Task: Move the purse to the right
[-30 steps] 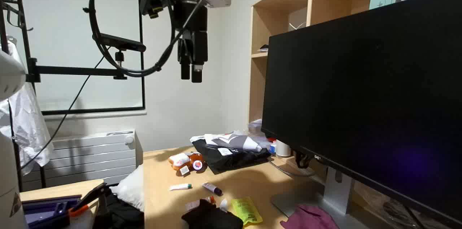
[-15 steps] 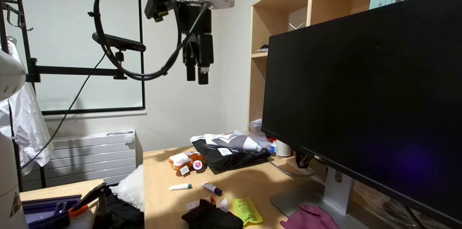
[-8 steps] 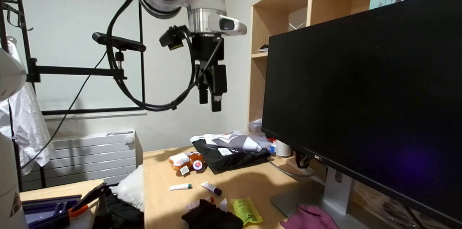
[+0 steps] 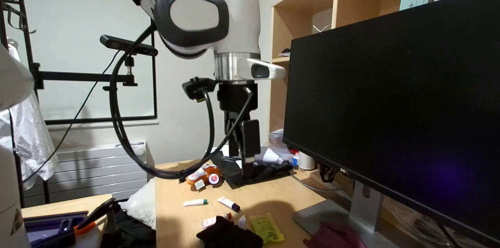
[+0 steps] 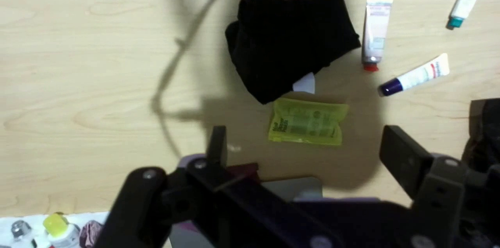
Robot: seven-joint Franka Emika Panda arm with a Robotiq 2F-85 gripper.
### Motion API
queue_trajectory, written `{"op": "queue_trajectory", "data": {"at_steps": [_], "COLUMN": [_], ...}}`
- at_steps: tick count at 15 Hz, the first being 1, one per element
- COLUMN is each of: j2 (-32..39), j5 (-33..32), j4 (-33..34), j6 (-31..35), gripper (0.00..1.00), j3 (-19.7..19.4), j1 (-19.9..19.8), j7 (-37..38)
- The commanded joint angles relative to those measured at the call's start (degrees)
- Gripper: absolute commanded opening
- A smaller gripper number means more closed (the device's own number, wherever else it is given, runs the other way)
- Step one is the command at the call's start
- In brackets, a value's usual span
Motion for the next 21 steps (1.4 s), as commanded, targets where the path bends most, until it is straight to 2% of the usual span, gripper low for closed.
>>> {"op": "queue_trajectory", "data": {"at_steps": [1, 7, 9, 12, 13, 16, 18, 21], "j2": [1.0, 0.5, 0.0, -1.1, 4.0, 6.8, 10.1, 16.5], "j5": [0.1, 0.1, 1.9, 4.8, 7.0, 14.9, 19.4, 22.8], "j4": [0.0, 0.2, -4.6, -12.0, -7.0, -8.7, -8.5, -8.5], "j6": [0.1, 0.1, 9.0, 21.1, 22.1, 28.8, 30.3, 30.3], "gripper": [1.00, 1.00, 1.00, 1.00, 1.00, 1.00, 1.00, 1.00], "j3": [-0.1, 0.2, -0.3, -1.9, -2.9, -5.4, -5.3, -3.6], "j1": [-0.6, -0.4, -1.4, -2.5, -2.2, -0.8, -0.7, -0.6], "j7": [-0.3, -0.3, 4.1, 6.3, 6.2, 6.7, 8.4, 9.9]}}
